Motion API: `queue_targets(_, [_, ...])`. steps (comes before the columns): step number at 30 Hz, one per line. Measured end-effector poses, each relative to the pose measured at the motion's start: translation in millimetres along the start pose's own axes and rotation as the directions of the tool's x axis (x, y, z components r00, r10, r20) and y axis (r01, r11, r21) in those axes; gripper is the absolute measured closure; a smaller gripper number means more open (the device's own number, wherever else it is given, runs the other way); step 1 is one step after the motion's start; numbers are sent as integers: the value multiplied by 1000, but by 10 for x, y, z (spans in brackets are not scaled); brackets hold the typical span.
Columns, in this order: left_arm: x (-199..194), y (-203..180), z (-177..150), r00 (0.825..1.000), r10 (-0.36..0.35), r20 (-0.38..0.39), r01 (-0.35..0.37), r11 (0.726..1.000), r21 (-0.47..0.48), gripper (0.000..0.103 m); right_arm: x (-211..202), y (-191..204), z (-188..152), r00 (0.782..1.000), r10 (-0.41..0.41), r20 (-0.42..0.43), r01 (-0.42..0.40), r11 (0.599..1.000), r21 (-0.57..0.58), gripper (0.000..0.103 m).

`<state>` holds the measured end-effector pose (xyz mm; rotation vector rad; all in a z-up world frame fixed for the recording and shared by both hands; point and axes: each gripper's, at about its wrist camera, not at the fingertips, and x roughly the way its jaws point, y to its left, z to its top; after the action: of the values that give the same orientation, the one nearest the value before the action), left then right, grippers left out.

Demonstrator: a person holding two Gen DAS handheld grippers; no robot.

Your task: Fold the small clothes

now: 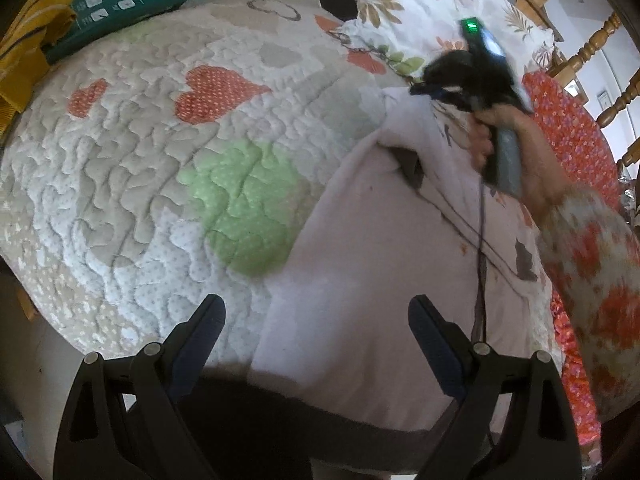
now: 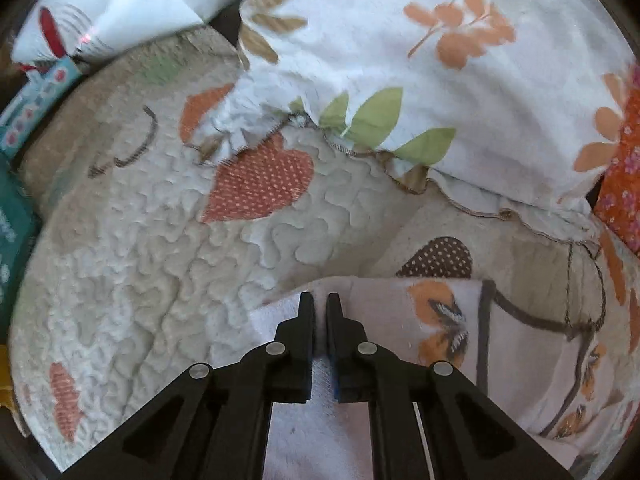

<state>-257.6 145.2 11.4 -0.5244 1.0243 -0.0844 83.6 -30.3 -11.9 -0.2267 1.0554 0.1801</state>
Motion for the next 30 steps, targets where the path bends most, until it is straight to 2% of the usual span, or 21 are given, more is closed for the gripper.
queue_targets(2, [-20,13,-10,1000,-3,-3,3,1000,-4,11,-288,-28,-187,999,15,39,-15,1000,3,88])
queue_targets(6, [-108,-3,-73,1000,-6,7,6,1000,-5,11,-670,-217,-642,995,95,34,-97,994,40,82])
queue_targets(9, [-174,-45,-152,1000,8,4,-8,1000,12,11,-777,-564,-1070,994,107,28,-110,983,144,74])
queue_targets(12, [-235,-101,-202,1000,26,7,-26,999,35,11,-726,-1130,-1485,997,73,-21,-64,959,275,70])
queue_targets(14, [-297,-134,-240,999,33,17,-34,998,46,11,-705,-1670,-1786,997,60,-41,-39,913,406,70])
queue_targets(15, [-334,-150,-259,999,36,23,-37,998,48,11,-755,-1907,-1908,993,114,4,-103,879,466,81])
queue_targets(16, [-357,-161,-267,999,38,28,-39,998,48,11,-827,-2128,-2017,992,123,23,-117,846,520,82])
queue_targets(18, [-420,-188,-293,998,42,36,-43,998,47,11,-1021,-2526,-2250,999,-37,-19,41,802,595,76])
queue_targets(19, [-449,-205,-308,998,43,39,-45,998,46,11,-1108,-2675,-2354,996,-85,-18,78,787,613,73])
queue_targets(20, [-504,-223,-341,998,43,46,-45,998,48,11,-1215,-2880,-2510,992,-118,-36,114,758,642,72])
queue_targets(21, [-533,-243,-355,998,43,50,-46,998,51,11,-1287,-3018,-2631,988,-140,-62,145,728,670,65])
queue_targets(22, [-580,-265,-383,997,45,56,-49,997,58,11,-1361,-3164,-2719,986,-150,-67,154,700,697,64])
queue_targets(23, [-624,-288,-407,997,49,62,-53,996,68,11,-1502,-3336,-2875,989,-142,-46,130,667,734,64])
queue_targets(24, [-674,-315,-434,996,54,67,-59,995,80,11,-1612,-3434,-2981,991,-132,-30,109,650,752,64])
queue_targets(27, [-770,-375,-462,995,61,80,-69,992,106,11,-1968,-3572,-3256,993,-114,18,59,628,776,63])
queue_targets(30, [-872,-416,-464,993,63,103,-76,989,128,11,-2236,-3520,-3474,995,-66,79,-22,614,789,56])
